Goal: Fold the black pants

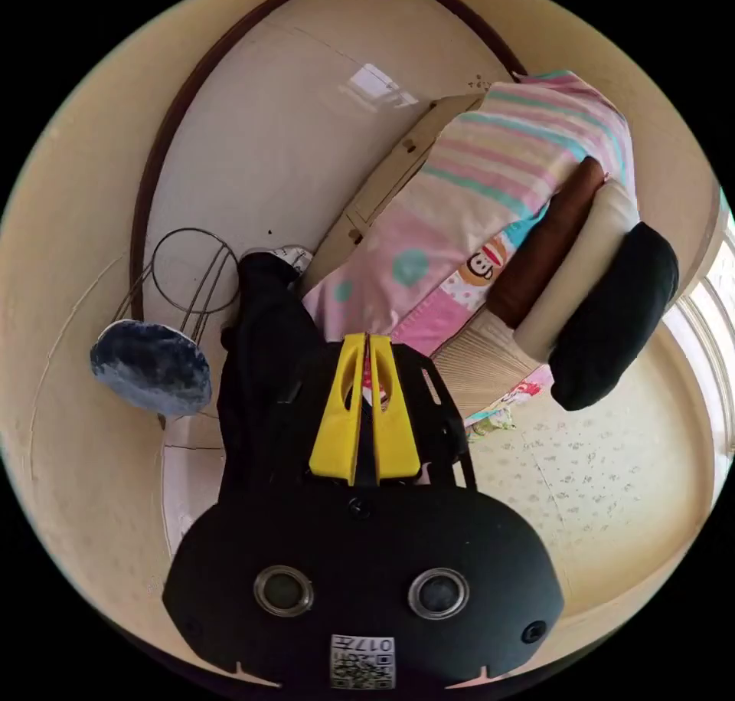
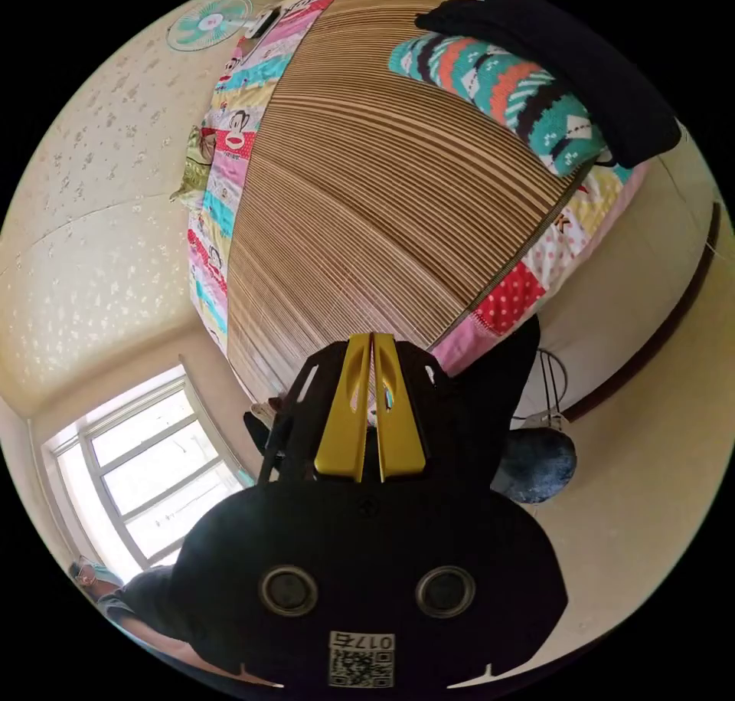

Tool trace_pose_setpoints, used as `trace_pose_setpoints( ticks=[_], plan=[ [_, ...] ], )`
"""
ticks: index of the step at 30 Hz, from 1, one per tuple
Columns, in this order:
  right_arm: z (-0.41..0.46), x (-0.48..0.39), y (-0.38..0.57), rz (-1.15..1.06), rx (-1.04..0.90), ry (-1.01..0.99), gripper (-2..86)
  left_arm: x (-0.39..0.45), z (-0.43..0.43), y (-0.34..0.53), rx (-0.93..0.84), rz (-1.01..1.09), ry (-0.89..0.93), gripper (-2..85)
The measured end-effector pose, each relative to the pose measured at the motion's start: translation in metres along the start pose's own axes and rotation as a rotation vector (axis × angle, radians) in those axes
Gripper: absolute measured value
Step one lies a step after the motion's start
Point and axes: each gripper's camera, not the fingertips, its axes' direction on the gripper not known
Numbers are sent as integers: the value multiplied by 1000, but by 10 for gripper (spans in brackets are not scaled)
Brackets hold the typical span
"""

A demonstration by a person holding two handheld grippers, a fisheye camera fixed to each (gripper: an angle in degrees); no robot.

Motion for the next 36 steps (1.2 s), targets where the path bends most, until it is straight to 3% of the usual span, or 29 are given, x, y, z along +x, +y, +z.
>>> trace_pose_setpoints(
  ticks=[5, 9, 12, 15, 20, 26, 31, 36],
  plan=[
    [-17, 47, 23, 96, -31, 61, 3, 109, 71, 37, -259, 525, -425, -10],
    [-36, 81, 30, 191, -23, 50, 4, 137, 108, 77, -320, 743, -717, -10],
    [-50, 91, 25, 127, -54, 5, 4, 140, 132, 104, -293, 850, -864, -10],
    [-76, 100, 17, 103, -34, 49, 4, 123, 135, 107, -233, 749, -758, -10],
    [-153, 104, -9, 40, 80, 63, 4, 65, 133, 114, -171, 494, -374, -10],
    [-292, 88, -58, -24, 354, 284, 4, 22, 144, 138, -123, 488, -359, -10],
    [-343, 90, -106, -41, 296, 448, 5, -27, 149, 154, -76, 386, -339, -10],
    [-346, 93, -129, -116, 234, 435, 11, -55, 149, 171, -27, 339, -249, -10]
  ],
)
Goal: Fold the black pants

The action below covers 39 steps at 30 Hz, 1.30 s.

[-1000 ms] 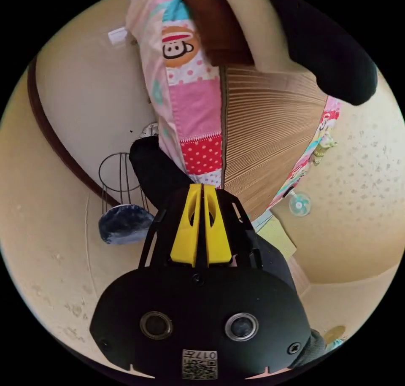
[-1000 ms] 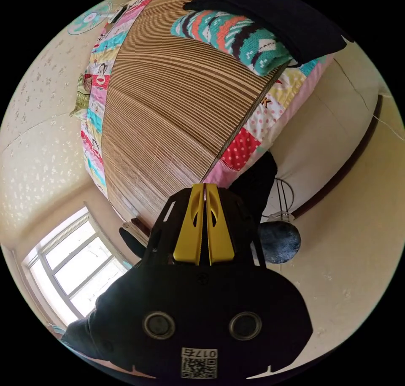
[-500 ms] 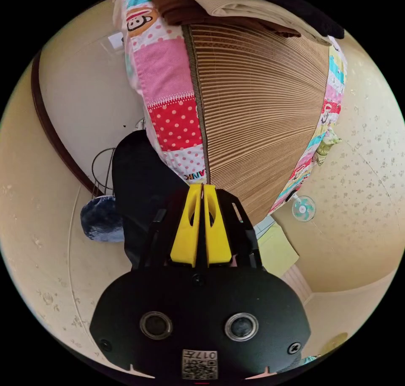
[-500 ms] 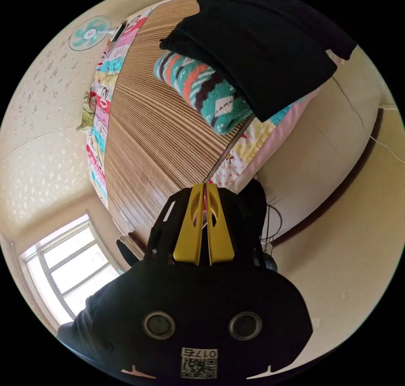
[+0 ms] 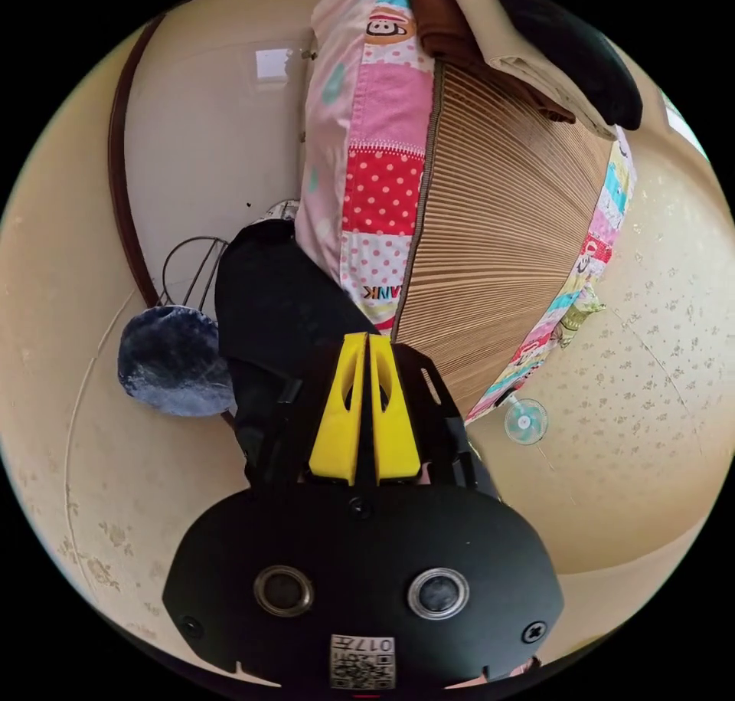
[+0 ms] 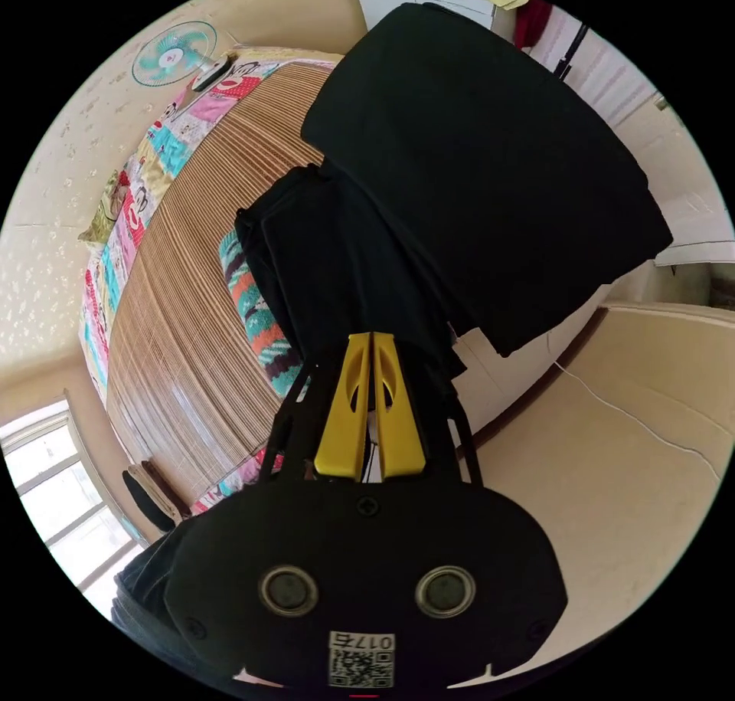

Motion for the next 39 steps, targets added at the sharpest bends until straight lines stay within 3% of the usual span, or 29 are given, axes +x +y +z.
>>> trace_pose_setpoints(
  ticks=[5, 8, 12, 17, 20, 23, 25, 26, 30, 34, 37, 39],
  plan=[
    [13, 7, -13, -28, -52, -96, 46, 3, 0, 27, 70, 20, 47, -10],
    [38, 14, -22, -5, -177, -197, 94, 7, 0, 39, 92, 42, 57, -10],
    [38, 13, -34, 65, -177, -121, 95, 9, -3, 56, 123, 46, 42, -10],
    [30, -9, -62, -63, -336, -17, 45, 7, 3, 71, 153, 74, 67, -10],
    [8, -24, -51, -53, -226, 17, 26, 5, 16, 78, 149, 74, 45, -10],
    [-17, -41, -11, -70, -56, -177, 18, 1, 32, 83, 129, 77, 64, -10],
    [-26, -53, 28, -78, 28, -468, 16, -1, 40, 86, 122, 75, 61, -10],
    [-27, -59, 38, -87, 47, -502, 15, -3, 45, 89, 120, 73, 52, -10],
    [-18, -136, 83, -400, -30, -289, 15, -6, 65, 93, 97, 79, 38, -10],
    [-13, -180, 95, -717, -254, -529, 15, -2, 95, 98, 52, 105, 20, -10],
    [-5, -191, 86, -779, -456, -503, 13, 5, 115, 105, 35, 137, 32, -10],
    [-18, -184, 75, -795, -387, -518, 11, 9, 125, 109, 19, 159, 44, -10]
  ],
)
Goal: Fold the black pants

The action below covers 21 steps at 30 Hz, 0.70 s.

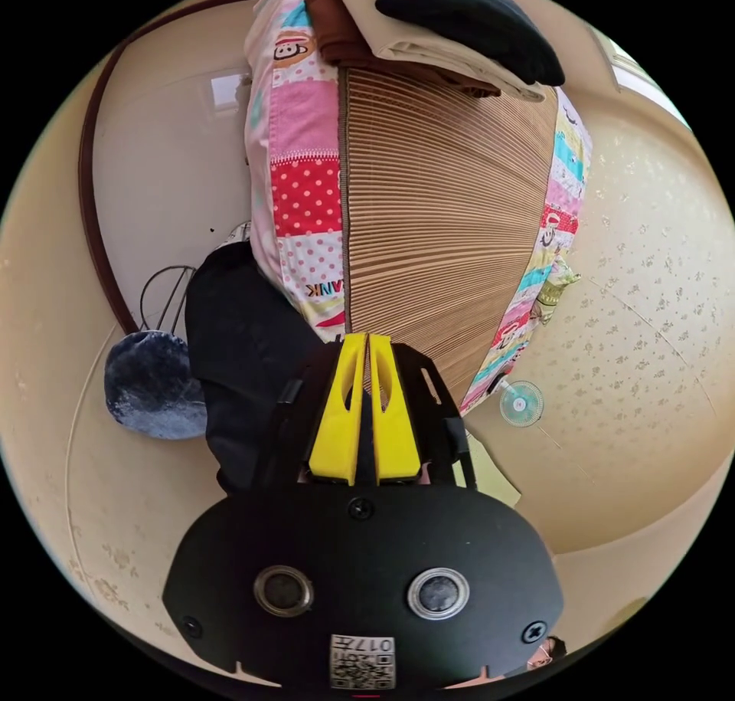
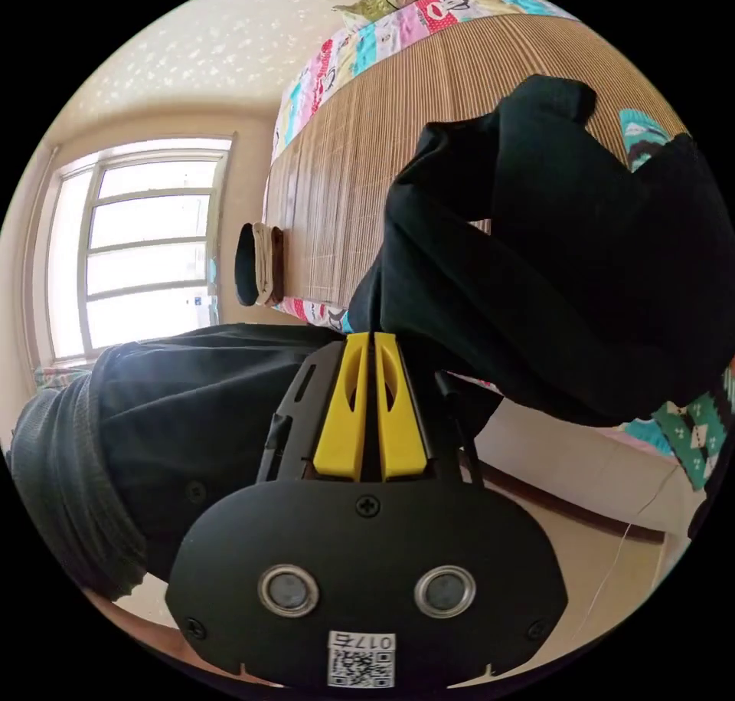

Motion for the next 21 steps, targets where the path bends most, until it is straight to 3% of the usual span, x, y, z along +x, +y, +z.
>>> trace_pose_setpoints(
  ticks=[2, 5, 7, 13, 18, 21],
  plan=[
    [-33, -1, 7, -24, 175, 83, 11, 4, 7, 6, -11, 34, -9, -10],
    [-80, 18, 13, 220, 399, 307, 16, 3, 7, 16, -15, 76, -70, -10],
    [-97, 45, -2, 406, 388, 351, 31, -2, 6, 25, -16, 80, -119, -10],
    [-95, 68, -77, 612, 393, 484, 117, -37, -4, 65, 4, 16, -194, -10],
    [-60, 87, -135, 688, 247, 490, 191, -50, -23, 96, 89, 9, -169, -10],
    [-31, 81, -164, 700, 138, 616, 216, -52, -25, 113, 109, 47, -179, -10]
  ],
)
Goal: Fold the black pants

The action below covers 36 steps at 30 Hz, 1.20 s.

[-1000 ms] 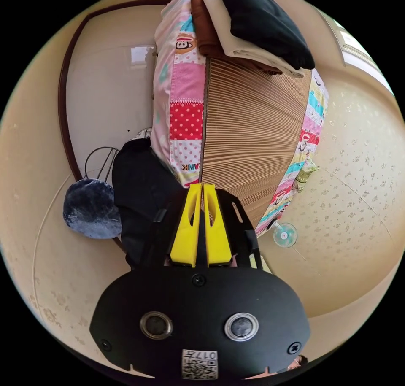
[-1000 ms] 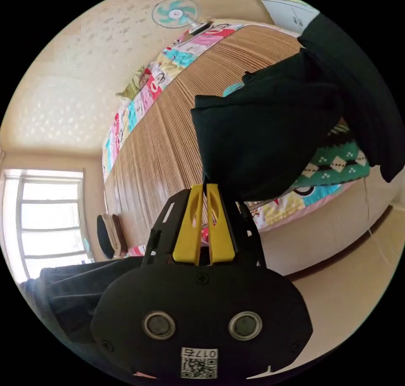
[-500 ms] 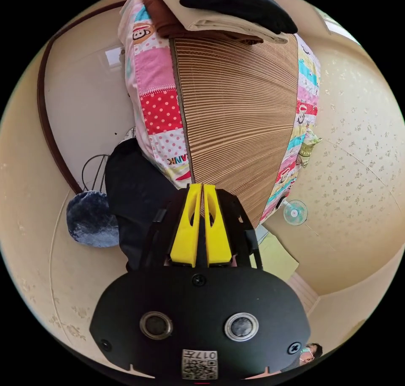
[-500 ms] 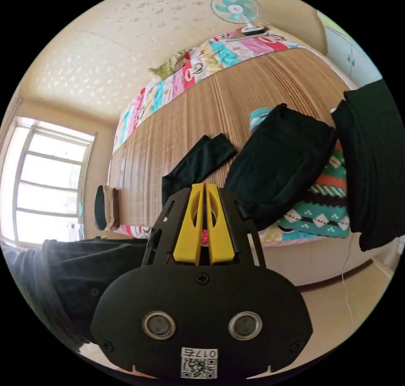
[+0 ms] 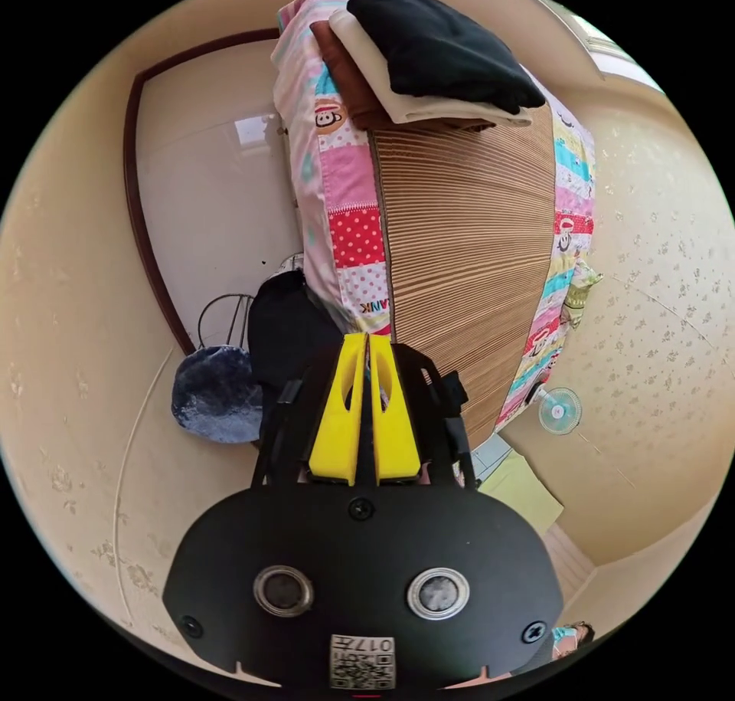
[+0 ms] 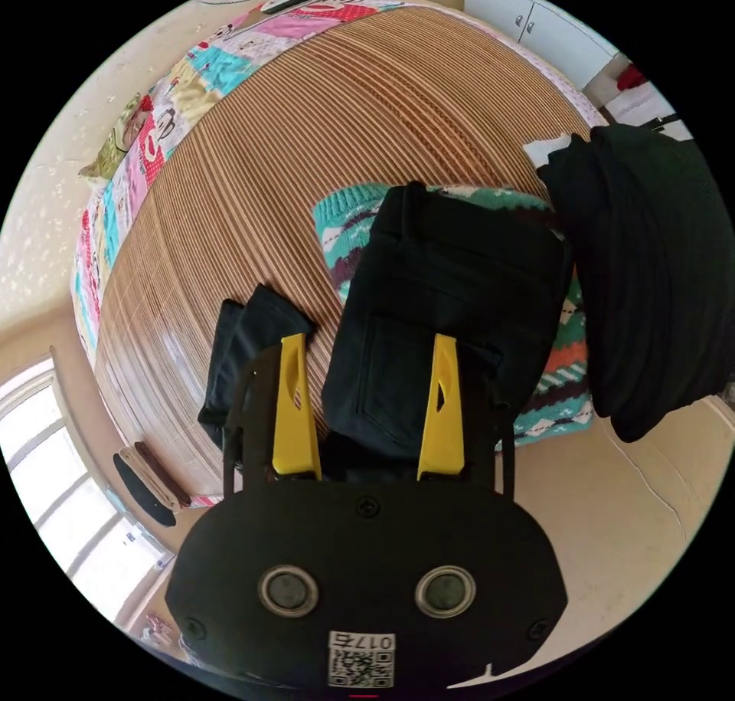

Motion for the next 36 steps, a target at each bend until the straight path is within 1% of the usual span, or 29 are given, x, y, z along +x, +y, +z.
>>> trace_pose_setpoints(
  ticks=[2, 3, 4, 5, 6, 8, 10, 11, 12, 13, 14, 15, 16, 17, 18, 19, 20, 21, 22, 23, 24, 26, 28, 30, 31, 32, 33, 34, 36],
  plan=[
    [18, -31, -2, -97, -78, 204, 209, -5, 6, 14, -14, 16, -55, -10],
    [32, -48, 3, -166, -89, 409, 174, -6, 9, 17, -18, 15, -65, -10],
    [43, -58, 13, -233, -69, 505, 151, -10, 13, 23, -24, 16, -70, -10],
    [45, -59, 20, -250, -42, 512, 144, -13, 16, 29, -14, 24, -63, -10],
    [43, -55, 31, -231, 10, 469, 128, -14, 16, 32, 3, 32, -58, -10],
    [29, -38, 50, -146, 99, 312, 101, -16, 7, 41, 86, 80, -3, -10],
    [3, 4, 86, -12, 200, -45, 78, -14, -3, 44, 136, 130, 59, -10],
    [-2, 14, 98, 12, 226, -145, 74, -8, -12, 46, 170, 177, 83, -9],
    [-10, 28, 123, 7, 282, -333, 70, -3, -17, 48, 191, 206, 81, -9],
    [-19, 34, 149, -63, 326, -486, 65, 11, -27, 53, 251, 268, 44, -9],
    [-24, 34, 162, -109, 348, -547, 62, 30, -35, 60, 312, 335, -10, -9],
    [-36, 32, 188, -211, 396, -655, 55, 41, -37, 63, 328, 373, -28, -8],
    [-46, 26, 213, -315, 436, -766, 46, 65, -36, 67, 334, 463, -35, -7],
    [-52, 23, 224, -366, 454, -822, 51, 92, -29, 71, 311, 566, -7, -4],
    [-63, 16, 247, -454, 498, -934, 61, 106, -24, 75, 290, 625, 16, -3],
    [-74, 8, 265, -534, 530, -1037, 67, 137, -11, 85, 237, 743, 75, 4],
    [-80, 3, 274, -570, 544, -1087, 70, 170, 7, 100, 164, 860, 141, 22],
    [-92, -6, 289, -638, 574, -1168, 76, 187, 17, 110, 120, 922, 175, 36],
    [-103, -17, 304, -683, 606, -1231, 82, 219, 39, 135, 16, 1040, 242, 61],
    [-108, -24, 312, -704, 619, -1256, 85, 250, 63, 167, -114, 1155, 320, 83],
    [-119, -38, 327, -766, 634, -1273, 91, 265, 75, 185, -189, 1213, 362, 88],
    [-136, -62, 352, -886, 653, -1250, 99, 311, 107, 266, -414, 1364, 486, 116],
    [-150, -93, 387, -1026, 636, -1263, 108, 330, 119, 323, -494, 1366, 478, 152],
    [-149, -115, 413, -1112, 600, -1299, 114, 339, 124, 369, -604, 1340, 538, 189],
    [-145, -132, 430, -1165, 560, -1280, 118, 341, 126, 390, -702, 1324, 634, 201],
    [-141, -140, 438, -1187, 541, -1263, 119, 336, 127, 399, -752, 1277, 702, 199],
    [-129, -146, 449, -1133, 542, -1280, 123, 331, 127, 396, -740, 1244, 718, 192],
    [-112, -149, 448, -1054, 482, -1329, 126, 320, 133, 391, -745, 1214, 709, 179],
    [-82, -153, 443, -993, 342, -1422, 130, 303, 144, 387, -796, 1190, 718, 155]
  ],
)
